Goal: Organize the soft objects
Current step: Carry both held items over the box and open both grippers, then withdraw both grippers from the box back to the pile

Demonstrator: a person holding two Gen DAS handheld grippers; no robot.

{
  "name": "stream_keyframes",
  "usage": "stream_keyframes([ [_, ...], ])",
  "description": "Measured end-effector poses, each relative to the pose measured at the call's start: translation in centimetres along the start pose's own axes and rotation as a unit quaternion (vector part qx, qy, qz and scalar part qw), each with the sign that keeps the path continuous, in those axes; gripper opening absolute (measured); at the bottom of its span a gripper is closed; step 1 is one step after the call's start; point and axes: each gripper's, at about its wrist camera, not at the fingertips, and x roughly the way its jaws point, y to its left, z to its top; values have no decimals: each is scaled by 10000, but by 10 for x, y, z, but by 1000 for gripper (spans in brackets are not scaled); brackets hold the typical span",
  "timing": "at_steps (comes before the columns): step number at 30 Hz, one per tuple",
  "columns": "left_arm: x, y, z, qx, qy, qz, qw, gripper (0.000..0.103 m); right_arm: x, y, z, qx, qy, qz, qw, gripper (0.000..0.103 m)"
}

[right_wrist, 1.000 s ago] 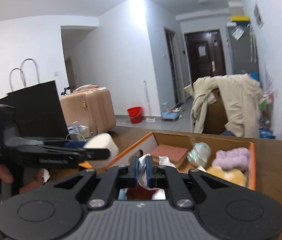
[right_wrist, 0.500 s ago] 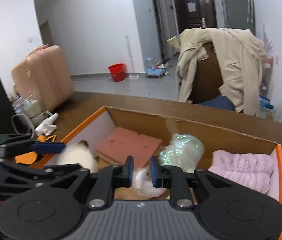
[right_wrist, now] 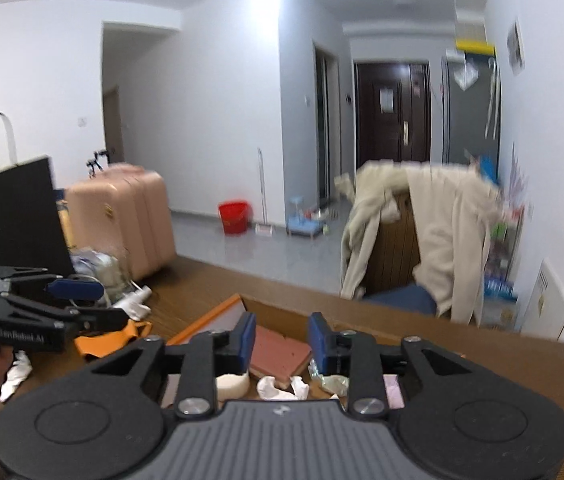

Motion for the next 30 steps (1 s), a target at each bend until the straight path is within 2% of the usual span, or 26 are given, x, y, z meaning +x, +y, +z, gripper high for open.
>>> stream_keyframes([
  [3, -46, -9, -7, -20, -277, 56, 9996, 75, -51, 16, -4, -235, -287, -53, 9993, 36],
  [7, -105, -23, -31, -124, -603, 124, 9980, 78, -111, 36, -26, -473, -587, -64, 9971, 41],
  [10, -139, -33, -56, -161, -764, 157, 9968, 82, -145, 50, -52, -556, -651, -31, 9963, 44],
  [14, -171, -52, -93, -236, -788, 136, 9965, 82, -177, 73, -87, -742, -694, -199, 9946, 48],
  [20, -201, -72, -145, -477, -811, 49, 9955, 83, -208, 97, -138, -661, -543, -13, 9963, 52],
  [23, -205, -73, -170, -678, -659, 37, 9955, 83, -218, 105, -164, -586, -378, -83, 9975, 52],
  [26, -202, -76, -180, -621, -475, 93, 9969, 82, -229, 105, -184, -415, -272, -101, 9987, 52],
  [30, -195, -74, -178, -669, -460, 88, 9967, 82, -231, 99, -193, -220, -246, -147, 9993, 52],
])
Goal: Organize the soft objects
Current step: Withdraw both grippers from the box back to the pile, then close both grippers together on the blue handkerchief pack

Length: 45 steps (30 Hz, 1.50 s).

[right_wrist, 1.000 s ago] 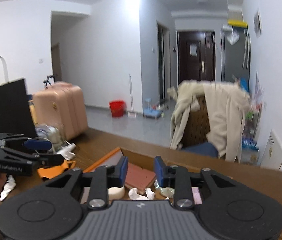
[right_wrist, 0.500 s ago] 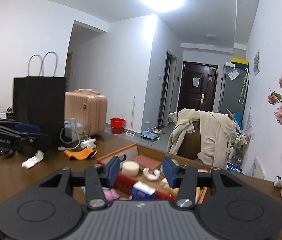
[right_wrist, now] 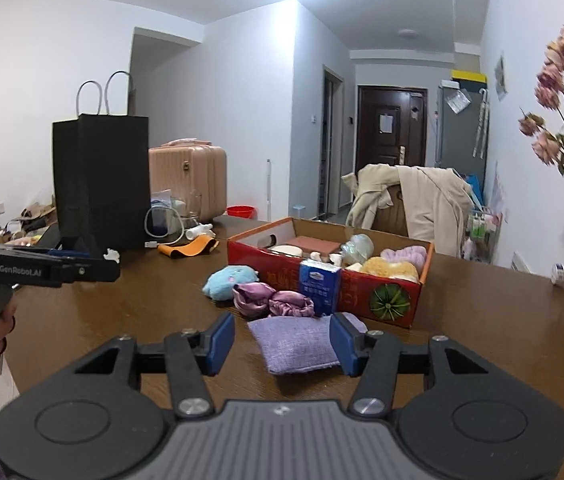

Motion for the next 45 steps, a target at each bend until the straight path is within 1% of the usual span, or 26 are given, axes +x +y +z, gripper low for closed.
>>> stream_keyframes([
  [3, 12, -2, -3, -6, 110, -49, 9999, 82, 8, -7, -1, 101, 12, -58, 9999, 52],
  [7, 31, -8, -7, 115, 232, -337, 9991, 82, 33, -16, -3, 287, 174, -30, 9994, 52],
  [9, 44, -10, -4, 114, 305, -379, 9988, 80, 45, -18, -3, 304, 275, -17, 9992, 52],
  [14, 88, -8, 19, -62, 478, -384, 9981, 68, 78, -33, 4, 364, 462, -55, 9983, 52],
  [17, 120, -9, 37, -148, 573, -522, 9969, 66, 99, -48, 13, 489, 482, -87, 9976, 52],
  [20, 157, -17, 53, -118, 686, -702, 9951, 64, 125, -62, 22, 657, 522, -76, 9964, 52],
  [22, 184, -21, 63, -102, 777, -908, 9928, 63, 143, -71, 27, 777, 546, -38, 9955, 51],
  [23, 198, -22, 66, -126, 836, -1003, 9914, 60, 153, -75, 29, 851, 572, 30, 9947, 50],
  [24, 213, -22, 69, -178, 947, -1030, 9900, 57, 163, -80, 32, 949, 613, 109, 9935, 45],
  [25, 228, -21, 70, -239, 1093, -1036, 9883, 50, 174, -84, 34, 1050, 661, 177, 9921, 41],
  [26, 241, -20, 70, -314, 1233, -1030, 9865, 44, 184, -88, 36, 1128, 703, 196, 9909, 40],
  [27, 251, -18, 70, -400, 1324, -1041, 9849, 42, 194, -91, 38, 1198, 717, 192, 9900, 38],
  [28, 259, -16, 69, -519, 1409, -1120, 9823, 37, 202, -95, 40, 1279, 730, 200, 9889, 36],
  [29, 267, -14, 67, -660, 1499, -1283, 9781, 30, 210, -98, 41, 1370, 736, 232, 9876, 34],
  [30, 272, -11, 65, -780, 1571, -1432, 9740, 27, 216, -101, 41, 1470, 744, 287, 9859, 29],
  [31, 277, -8, 62, -888, 1645, -1497, 9709, 23, 224, -103, 42, 1577, 779, 354, 9838, 23],
  [34, 280, -2, 58, -1063, 1640, -1604, 9675, 21, 243, -106, 38, 1774, 880, 486, 9790, 17],
  [35, 279, -2, 58, -1059, 1644, -1590, 9677, 21, 248, -106, 37, 1818, 903, 530, 9777, 16],
  [40, 272, -4, 61, -1081, 1592, -1515, 9695, 20, 248, -105, 37, 1863, 866, 628, 9766, 16],
  [45, 240, -8, 72, -1032, 1329, -1608, 9725, 20, 220, -93, 49, 1640, 635, 642, 9823, 16],
])
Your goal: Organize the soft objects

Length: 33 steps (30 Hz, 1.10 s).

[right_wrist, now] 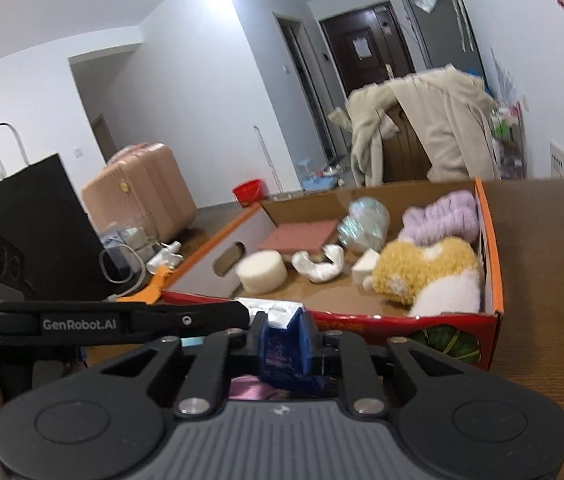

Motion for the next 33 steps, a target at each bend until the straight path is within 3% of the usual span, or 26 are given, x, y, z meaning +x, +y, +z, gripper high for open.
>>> stream_keyframes([
  [9, -64, -26, -19, 140, -321, 3, 9994, 20, -52, 46, -11, -332, -226, 83, 9992, 16],
  [15, -102, -25, -56, 106, -472, 60, 9988, 20, -73, 74, -36, -558, -166, 183, 9981, 16],
  [21, -115, -2, -108, -291, -145, 194, 9993, 19, -68, 94, -83, -743, 363, 186, 9964, 16],
  [27, -139, -9, -135, 75, -110, 329, 9994, 20, -85, 110, -110, -1032, 482, 284, 9931, 19],
  [30, -144, -9, -151, 192, 64, 374, 9991, 23, -91, 114, -122, -1069, 723, 441, 9907, 19],
  [33, -149, -5, -158, 146, 72, 494, 9986, 35, -100, 114, -128, -1065, 802, 556, 9895, 19],
])
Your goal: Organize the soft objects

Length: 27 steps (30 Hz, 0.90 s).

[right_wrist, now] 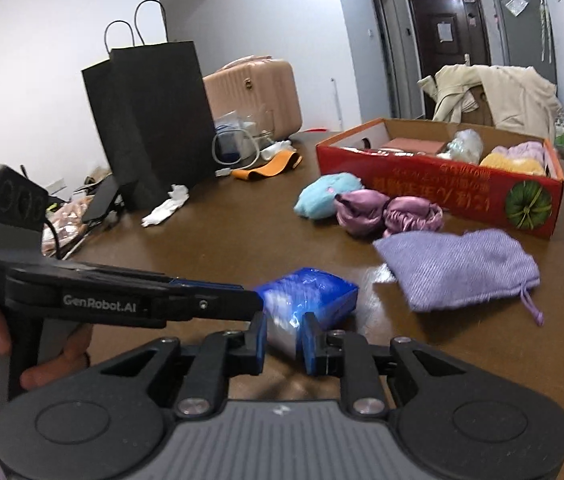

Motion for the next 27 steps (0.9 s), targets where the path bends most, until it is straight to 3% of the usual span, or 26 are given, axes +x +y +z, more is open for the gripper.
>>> stream_keyframes([
  [3, -7, 1, -2, 97, -146, 138, 9998, 41, -7, -6, 6, 33, -176, -66, 9998, 20],
  [5, -4, -1, -4, 186, -98, 169, 9996, 56, -2, -14, 13, 91, -193, -95, 9997, 20],
  [9, 7, -5, -12, 444, 142, 308, 9984, 55, 25, -28, 29, 158, -123, -64, 9998, 22],
  [11, 11, -3, -12, 425, 172, 469, 9978, 49, 39, -33, 35, 213, -115, 99, 9997, 22],
  [15, 15, 12, -3, 179, 53, 987, 9949, 40, 68, -48, 35, 480, 83, 302, 9984, 19],
  [19, 21, 32, 11, -302, -177, 1487, 9883, 40, 57, -51, 28, 737, -19, 213, 9971, 22],
  [23, 19, 37, 16, -588, 4, 1193, 9911, 41, 46, -60, 22, 865, -140, 57, 9961, 26],
  [27, 12, 20, 15, -465, 350, 860, 9946, 43, 59, -71, 20, 997, -7, -6, 9950, 26],
])
